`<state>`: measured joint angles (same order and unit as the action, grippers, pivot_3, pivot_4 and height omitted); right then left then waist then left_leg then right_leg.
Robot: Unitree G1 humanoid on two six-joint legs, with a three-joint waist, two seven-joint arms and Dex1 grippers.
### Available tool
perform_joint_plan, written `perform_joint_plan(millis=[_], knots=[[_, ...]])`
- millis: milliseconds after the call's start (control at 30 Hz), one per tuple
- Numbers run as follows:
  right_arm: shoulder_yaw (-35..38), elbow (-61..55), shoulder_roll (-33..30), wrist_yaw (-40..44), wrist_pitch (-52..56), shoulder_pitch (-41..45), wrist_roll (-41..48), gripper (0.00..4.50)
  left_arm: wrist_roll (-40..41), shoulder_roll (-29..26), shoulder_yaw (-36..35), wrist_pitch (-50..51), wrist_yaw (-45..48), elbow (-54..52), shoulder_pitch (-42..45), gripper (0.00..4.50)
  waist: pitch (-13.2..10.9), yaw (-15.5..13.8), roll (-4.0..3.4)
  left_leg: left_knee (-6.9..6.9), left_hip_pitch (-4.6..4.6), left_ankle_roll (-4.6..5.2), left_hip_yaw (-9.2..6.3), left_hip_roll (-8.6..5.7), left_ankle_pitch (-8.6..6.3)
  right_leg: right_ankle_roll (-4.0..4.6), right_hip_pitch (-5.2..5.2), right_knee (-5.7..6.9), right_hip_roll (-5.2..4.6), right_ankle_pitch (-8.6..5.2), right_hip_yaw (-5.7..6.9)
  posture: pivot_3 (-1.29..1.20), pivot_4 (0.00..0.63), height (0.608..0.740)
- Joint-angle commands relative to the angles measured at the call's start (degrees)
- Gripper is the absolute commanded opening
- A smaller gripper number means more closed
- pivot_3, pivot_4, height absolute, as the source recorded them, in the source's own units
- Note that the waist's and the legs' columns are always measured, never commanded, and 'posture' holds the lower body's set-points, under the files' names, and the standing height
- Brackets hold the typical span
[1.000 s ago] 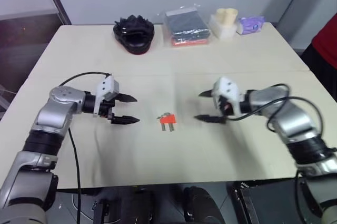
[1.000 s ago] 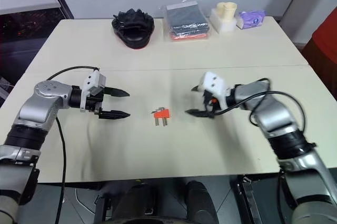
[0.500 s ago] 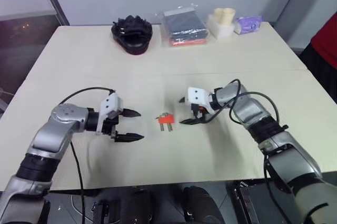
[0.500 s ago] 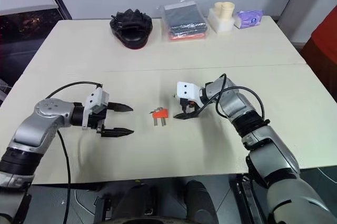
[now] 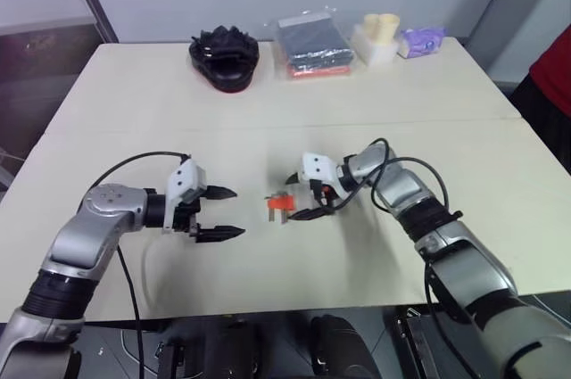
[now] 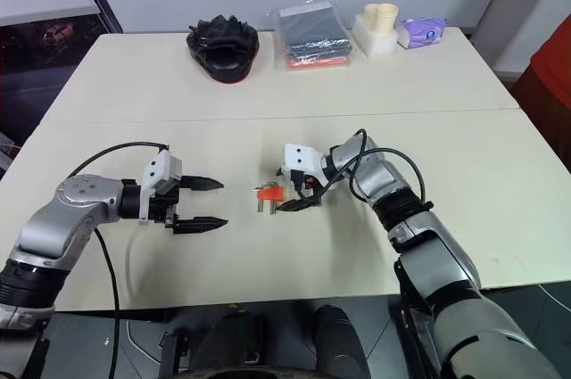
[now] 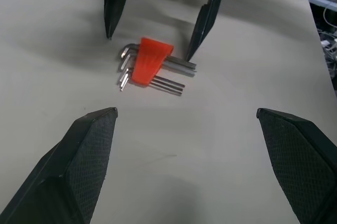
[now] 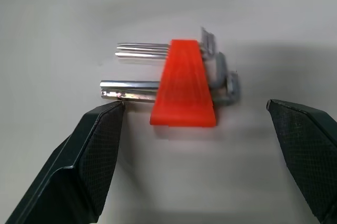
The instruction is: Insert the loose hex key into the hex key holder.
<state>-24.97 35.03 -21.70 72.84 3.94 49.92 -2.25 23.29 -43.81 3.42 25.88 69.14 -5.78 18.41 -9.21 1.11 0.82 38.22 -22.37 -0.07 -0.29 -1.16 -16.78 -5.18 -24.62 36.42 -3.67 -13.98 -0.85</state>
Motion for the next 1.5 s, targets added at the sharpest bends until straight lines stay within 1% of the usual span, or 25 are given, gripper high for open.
perform_joint_plan(millis=[33,67,133,167,200,233,500,633,767,967,1100,1500], knots=[[0.41,-0.06,0.43,0.26,-1.08,-0.61,-0.47,4.5,1.43,-0.13,-2.29,0.08,-1.04,-2.1,-0.16,4.45,0.0,0.01,0.0,0.0,0.0,0.0,-0.01,0.0,0.0,0.0,0.0,0.0,0.0,0.0,0.0,0.0,0.15,0.74],[0.49,0.05,0.28,0.34,-1.29,-0.86,-0.54,4.5,1.48,-0.14,-2.35,0.07,-1.26,-2.16,-0.27,4.45,0.0,0.02,0.0,0.0,0.0,0.0,-0.01,0.0,0.0,0.0,0.0,0.0,0.0,0.0,0.0,0.0,0.15,0.74],[0.64,0.24,0.03,0.3,-1.58,-1.17,-0.71,3.96,1.57,-0.21,-2.4,0.02,-1.57,-2.26,-0.4,4.5,0.0,0.01,0.0,0.0,0.0,0.0,-0.01,0.0,0.0,0.0,0.0,0.0,-0.01,0.0,0.0,0.0,0.15,0.74],[0.84,0.32,-0.15,-0.02,-1.51,-1.33,-0.88,3.65,1.64,-0.21,-2.43,0.03,-1.76,-2.34,-0.44,4.5,0.0,-0.01,0.0,0.0,0.0,0.0,-0.01,0.0,0.0,0.0,0.0,0.0,-0.01,0.0,0.0,0.0,0.15,0.74],[1.05,0.35,-0.36,-0.3,-1.39,-1.49,-1.03,3.12,1.75,-0.21,-2.45,0.06,-1.9,-2.42,-0.47,4.5,0.0,-0.01,0.0,0.0,0.0,-0.01,-0.01,0.0,0.0,0.0,0.0,0.0,-0.02,0.0,0.0,0.0,0.15,0.74],[1.31,0.17,-0.74,-0.56,-1.27,-1.8,-1.15,2.74,1.9,-0.19,-2.48,0.14,-2.11,-2.62,-0.55,4.5,0.0,-0.03,0.0,0.0,0.0,-0.02,-0.01,0.0,0.01,0.0,0.01,0.0,-0.02,0.0,0.0,0.0,0.15,0.74],[4.06,-0.27,-1.96,-4.93,0.16,-2.79,-1.41,2.74,2.17,0.23,-2.13,0.17,-2.98,-2.34,-0.18,4.5,0.01,-0.28,-0.02,0.0,0.01,-0.03,-0.01,-0.04,0.02,0.01,0.02,0.01,-0.09,0.0,0.0,0.0,0.15,0.74],[4.02,0.04,-2.24,-6.57,2.01,-2.53,-2.35,2.74,1.92,0.59,-1.92,-0.12,-3.15,-1.85,0.39,4.5,0.01,-0.19,-0.02,0.0,0.01,-0.04,-0.02,-0.03,0.02,0.01,0.02,0.01,-0.09,0.0,0.0,0.0,0.15,0.74],[3.79,-4.78,-3.42,-2.83,5.37,-4.86,-0.24,2.74,1.41,0.68,-1.89,-0.69,-3.02,-0.95,0.95,4.5,0.01,-0.47,-0.02,0.0,0.01,-0.04,-0.02,-0.04,0.02,0.01,0.03,0.0,-0.09,0.0,0.01,0.0,0.15,0.74],[3.89,-5.57,-2.88,-2.88,4.79,-5.56,-0.11,2.74,1.21,1.19,-1.85,-0.98,-3.32,0.32,2.0,4.5,0.01,-0.25,-0.02,-0.01,0.01,-0.03,-0.03,-0.05,0.01,0.01,0.04,-0.03,-0.09,0.0,0.02,0.0,0.15,0.74],[2.04,-1.91,-1.67,-2.12,0.2,-3.66,-1.9,2.74,1.03,1.64,-2.05,-1.16,-3.89,1.23,2.79,4.5,0.01,-0.13,-0.02,-0.01,0.01,-0.03,-0.03,-0.05,0.01,0.01,0.04,-0.02,-0.07,0.0,0.02,0.0,0.15,0.74],[0.58,12.39,3.65,-0.66,-9.41,3.59,-4.85,2.74,1.92,1.66,-3.01,-0.24,-6.16,-0.73,0.93,4.5,0.01,1.19,-0.02,-0.07,0.07,-0.04,-0.04,0.01,0.02,0.01,0.04,0.01,-0.01,0.0,0.01,0.0,0.15,0.74]])
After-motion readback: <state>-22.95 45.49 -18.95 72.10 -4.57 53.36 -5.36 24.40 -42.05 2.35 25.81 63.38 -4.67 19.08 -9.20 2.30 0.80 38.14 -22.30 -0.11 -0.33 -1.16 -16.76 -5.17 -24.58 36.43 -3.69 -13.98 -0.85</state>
